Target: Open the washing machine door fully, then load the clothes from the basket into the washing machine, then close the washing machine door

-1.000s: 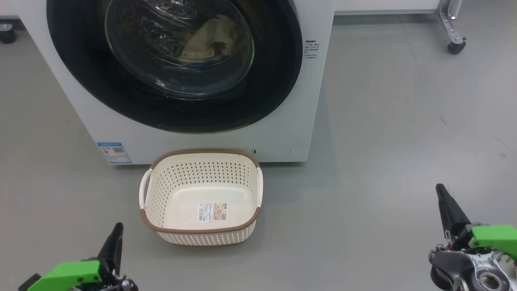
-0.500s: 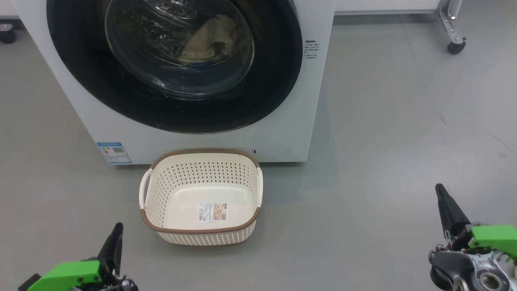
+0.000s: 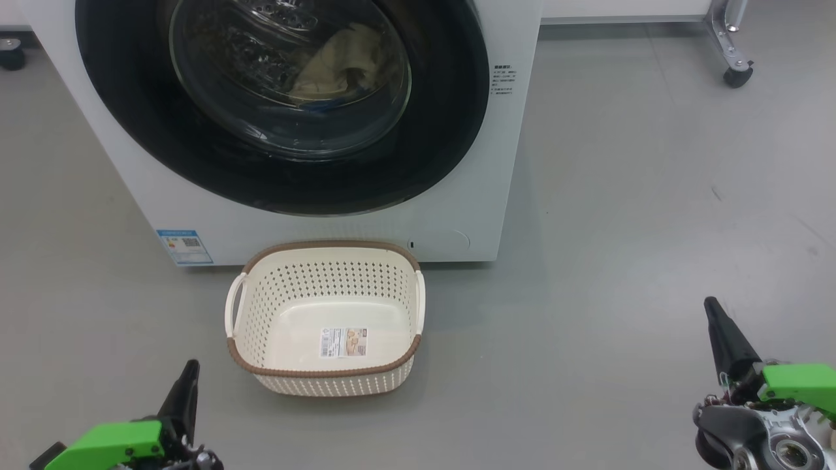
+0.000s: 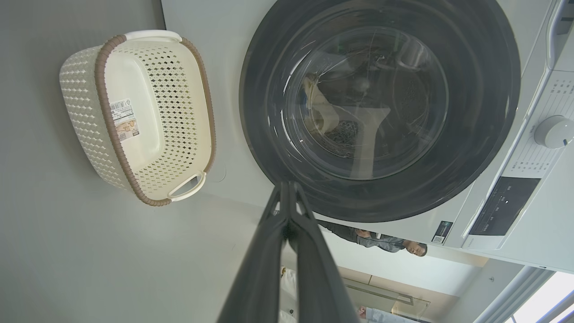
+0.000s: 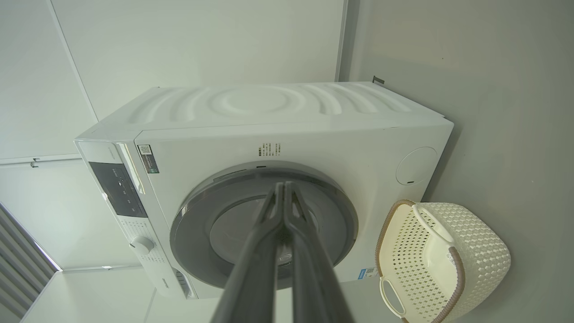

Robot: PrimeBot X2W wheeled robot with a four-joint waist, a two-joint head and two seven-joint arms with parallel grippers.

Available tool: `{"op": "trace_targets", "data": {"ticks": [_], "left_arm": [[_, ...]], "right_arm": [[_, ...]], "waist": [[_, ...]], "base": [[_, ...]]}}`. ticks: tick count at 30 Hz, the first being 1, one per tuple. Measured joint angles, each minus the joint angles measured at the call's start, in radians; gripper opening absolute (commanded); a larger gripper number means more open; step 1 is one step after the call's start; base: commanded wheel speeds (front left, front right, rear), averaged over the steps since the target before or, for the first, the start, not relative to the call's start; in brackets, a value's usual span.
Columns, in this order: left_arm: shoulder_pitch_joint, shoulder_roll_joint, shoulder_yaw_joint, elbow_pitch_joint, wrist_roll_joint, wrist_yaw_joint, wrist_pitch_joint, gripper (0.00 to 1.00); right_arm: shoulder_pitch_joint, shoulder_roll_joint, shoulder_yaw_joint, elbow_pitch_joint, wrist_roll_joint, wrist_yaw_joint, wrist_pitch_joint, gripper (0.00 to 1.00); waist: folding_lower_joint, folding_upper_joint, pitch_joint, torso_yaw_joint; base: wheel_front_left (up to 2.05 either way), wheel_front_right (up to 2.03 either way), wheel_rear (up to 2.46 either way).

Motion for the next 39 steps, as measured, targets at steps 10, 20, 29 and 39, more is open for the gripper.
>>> {"op": "trace_targets", "data": {"ticks": [10, 20, 29, 39], "left_arm": [[0.000, 0.000, 0.000, 0.000, 0.000, 0.000, 0.000, 0.00], [0.000, 0.000, 0.000, 0.000, 0.000, 0.000, 0.000, 0.00], [0.000, 0.000, 0.000, 0.000, 0.000, 0.000, 0.000, 0.00], [0.000, 0.000, 0.000, 0.000, 0.000, 0.000, 0.000, 0.00]], "right_arm": [[0.000, 0.001, -0.002, 0.000, 0.000, 0.000, 0.000, 0.00], [0.000, 0.002, -0.002, 0.000, 0.000, 0.000, 0.000, 0.00], [0.000, 0.003, -0.003, 0.000, 0.000, 0.000, 0.001, 0.00], [0.000, 0.003, -0.003, 0.000, 0.000, 0.000, 0.001, 0.00]], "waist": [[0.0000, 0.0000, 0.000, 0.000], [0.0000, 0.0000, 0.000, 0.000], [0.0000, 0.0000, 0.000, 0.000], [0.0000, 0.0000, 0.000, 0.000]], "base": [[0.00, 0.00, 0.00], [0.00, 0.00, 0.00], [0.00, 0.00, 0.00], [0.00, 0.00, 0.00]]}}
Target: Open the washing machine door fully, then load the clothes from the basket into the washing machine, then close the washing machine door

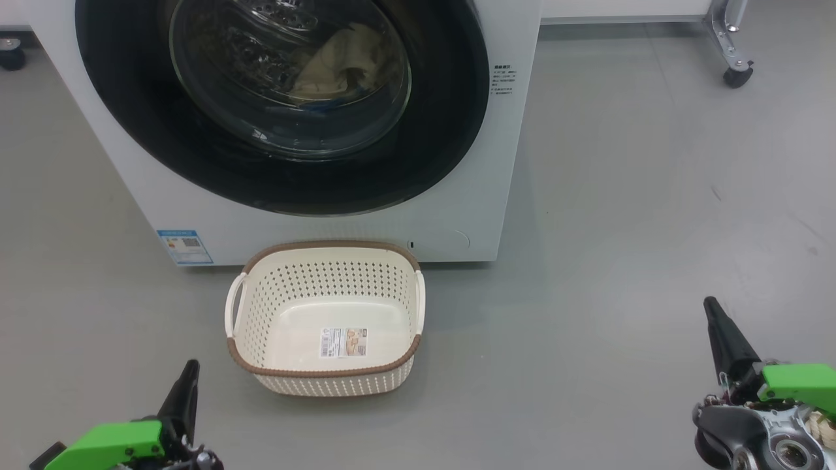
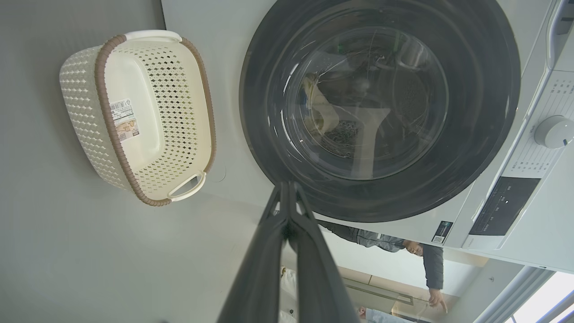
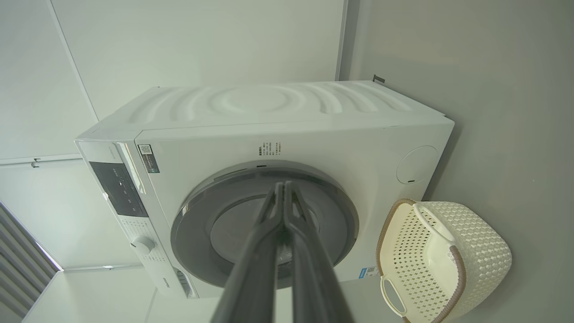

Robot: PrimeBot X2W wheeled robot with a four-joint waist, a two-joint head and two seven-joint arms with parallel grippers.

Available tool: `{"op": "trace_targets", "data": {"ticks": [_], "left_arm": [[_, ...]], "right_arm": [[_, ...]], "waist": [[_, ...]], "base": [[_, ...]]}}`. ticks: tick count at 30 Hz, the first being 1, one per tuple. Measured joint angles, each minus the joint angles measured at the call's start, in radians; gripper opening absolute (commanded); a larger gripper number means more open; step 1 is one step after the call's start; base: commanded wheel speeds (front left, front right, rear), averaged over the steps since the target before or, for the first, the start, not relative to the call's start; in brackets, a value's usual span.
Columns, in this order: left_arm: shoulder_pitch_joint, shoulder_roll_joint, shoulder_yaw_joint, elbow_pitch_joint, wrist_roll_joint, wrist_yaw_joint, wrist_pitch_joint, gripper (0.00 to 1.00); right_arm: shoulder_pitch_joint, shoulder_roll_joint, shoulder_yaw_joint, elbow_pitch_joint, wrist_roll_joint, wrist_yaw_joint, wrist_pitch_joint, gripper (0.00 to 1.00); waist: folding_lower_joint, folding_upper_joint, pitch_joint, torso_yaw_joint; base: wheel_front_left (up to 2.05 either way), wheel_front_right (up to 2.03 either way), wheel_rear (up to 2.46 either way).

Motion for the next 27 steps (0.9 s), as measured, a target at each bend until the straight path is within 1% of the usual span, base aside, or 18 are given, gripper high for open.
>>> {"op": "trace_targets", "data": {"ticks": [27], "left_arm": [[0.000, 0.000, 0.000, 0.000, 0.000, 0.000, 0.000, 0.00]], "right_arm": [[0.000, 0.000, -0.002, 0.000, -0.001, 0.000, 0.007, 0.00]], "waist": [[0.0000, 0.0000, 0.000, 0.000]], "base": [[0.00, 0.00, 0.00]]}}
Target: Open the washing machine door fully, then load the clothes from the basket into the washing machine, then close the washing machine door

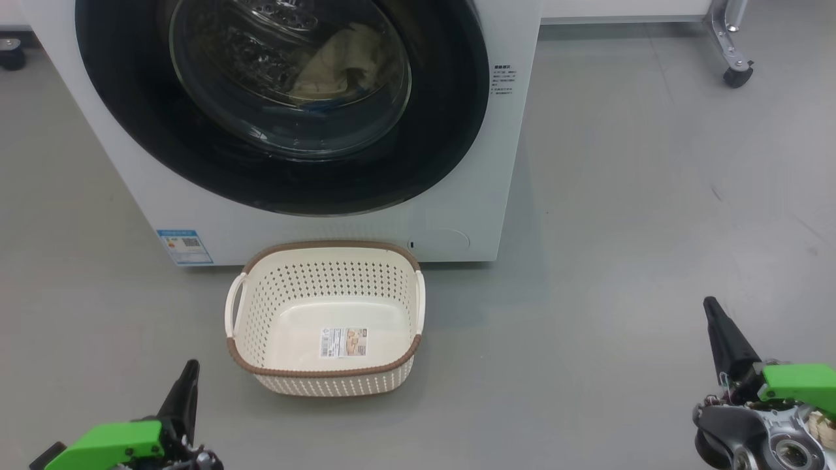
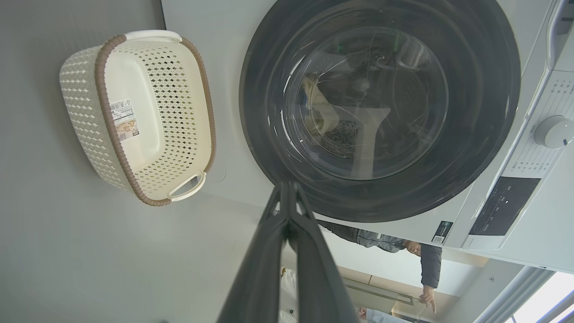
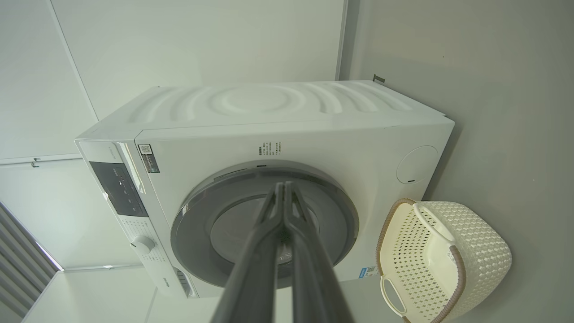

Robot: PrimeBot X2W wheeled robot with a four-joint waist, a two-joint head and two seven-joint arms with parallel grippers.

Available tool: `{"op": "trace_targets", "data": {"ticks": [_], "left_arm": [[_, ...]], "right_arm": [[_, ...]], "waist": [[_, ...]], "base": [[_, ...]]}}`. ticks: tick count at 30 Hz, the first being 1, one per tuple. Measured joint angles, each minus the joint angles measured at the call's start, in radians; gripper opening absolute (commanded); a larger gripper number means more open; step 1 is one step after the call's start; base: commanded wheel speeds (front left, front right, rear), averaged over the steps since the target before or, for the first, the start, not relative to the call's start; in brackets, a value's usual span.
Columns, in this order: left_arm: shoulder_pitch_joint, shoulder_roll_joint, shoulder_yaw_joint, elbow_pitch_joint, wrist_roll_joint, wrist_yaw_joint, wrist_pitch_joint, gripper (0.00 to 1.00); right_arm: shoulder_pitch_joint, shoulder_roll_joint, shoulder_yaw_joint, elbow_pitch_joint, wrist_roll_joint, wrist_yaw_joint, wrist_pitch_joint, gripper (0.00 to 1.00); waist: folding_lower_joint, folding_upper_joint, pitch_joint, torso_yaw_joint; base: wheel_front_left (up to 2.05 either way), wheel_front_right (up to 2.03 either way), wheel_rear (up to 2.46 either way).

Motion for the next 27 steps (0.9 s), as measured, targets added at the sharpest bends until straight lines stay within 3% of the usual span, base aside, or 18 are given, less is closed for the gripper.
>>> {"op": "trace_targets", "data": {"ticks": [27], "left_arm": [[0.000, 0.000, 0.000, 0.000, 0.000, 0.000, 0.000, 0.00]], "right_arm": [[0.000, 0.001, -0.002, 0.000, 0.000, 0.000, 0.001, 0.00]], "waist": [[0.0000, 0.0000, 0.000, 0.000]], "base": [[0.00, 0.00, 0.00]]}}
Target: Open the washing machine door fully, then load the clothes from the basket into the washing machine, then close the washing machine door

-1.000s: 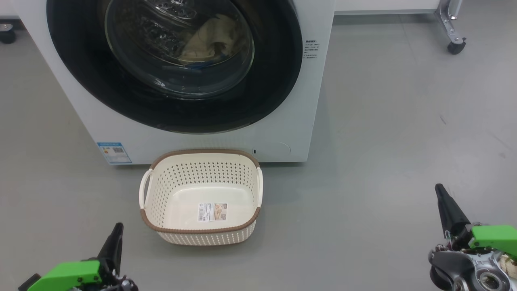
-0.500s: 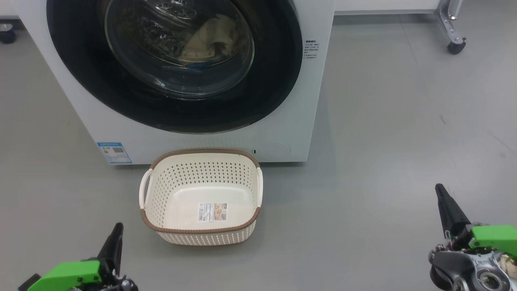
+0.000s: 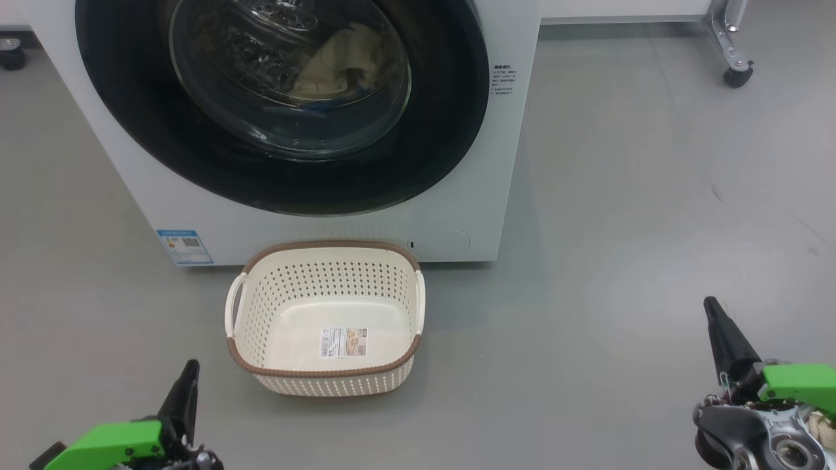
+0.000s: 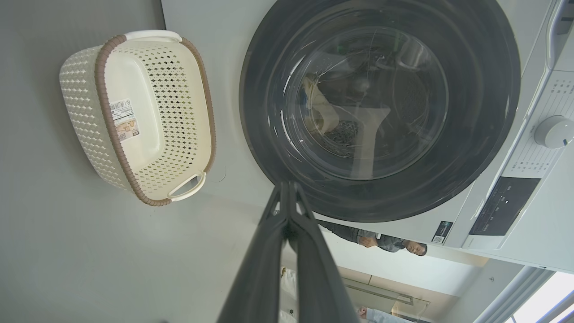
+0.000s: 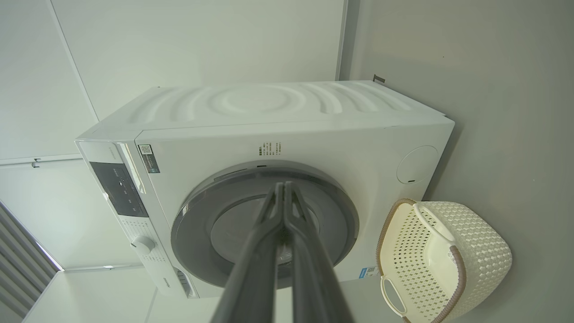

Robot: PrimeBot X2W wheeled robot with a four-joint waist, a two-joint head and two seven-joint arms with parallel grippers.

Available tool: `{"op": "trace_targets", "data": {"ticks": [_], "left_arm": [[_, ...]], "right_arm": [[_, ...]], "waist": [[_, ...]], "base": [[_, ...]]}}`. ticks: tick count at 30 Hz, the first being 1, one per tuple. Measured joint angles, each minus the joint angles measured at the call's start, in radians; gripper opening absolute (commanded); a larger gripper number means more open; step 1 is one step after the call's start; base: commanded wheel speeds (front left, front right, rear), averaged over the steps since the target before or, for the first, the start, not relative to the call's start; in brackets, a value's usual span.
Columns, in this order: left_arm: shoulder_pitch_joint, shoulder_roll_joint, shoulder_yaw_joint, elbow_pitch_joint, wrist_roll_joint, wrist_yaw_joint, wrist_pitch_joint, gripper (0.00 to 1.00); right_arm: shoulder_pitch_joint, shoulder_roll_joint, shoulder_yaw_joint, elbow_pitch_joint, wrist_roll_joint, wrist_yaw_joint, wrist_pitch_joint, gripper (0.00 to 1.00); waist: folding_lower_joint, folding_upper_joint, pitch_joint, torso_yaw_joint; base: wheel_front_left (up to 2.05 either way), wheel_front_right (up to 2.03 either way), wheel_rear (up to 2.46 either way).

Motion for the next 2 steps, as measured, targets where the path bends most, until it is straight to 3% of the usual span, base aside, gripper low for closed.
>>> {"op": "trace_targets", "data": {"ticks": [2], "left_arm": [[0.000, 0.000, 0.000, 0.000, 0.000, 0.000, 0.000, 0.00]], "right_arm": [[0.000, 0.000, 0.000, 0.000, 0.000, 0.000, 0.000, 0.00]], "waist": [[0.0000, 0.0000, 0.000, 0.000]], "base": [[0.00, 0.00, 0.00]]}}
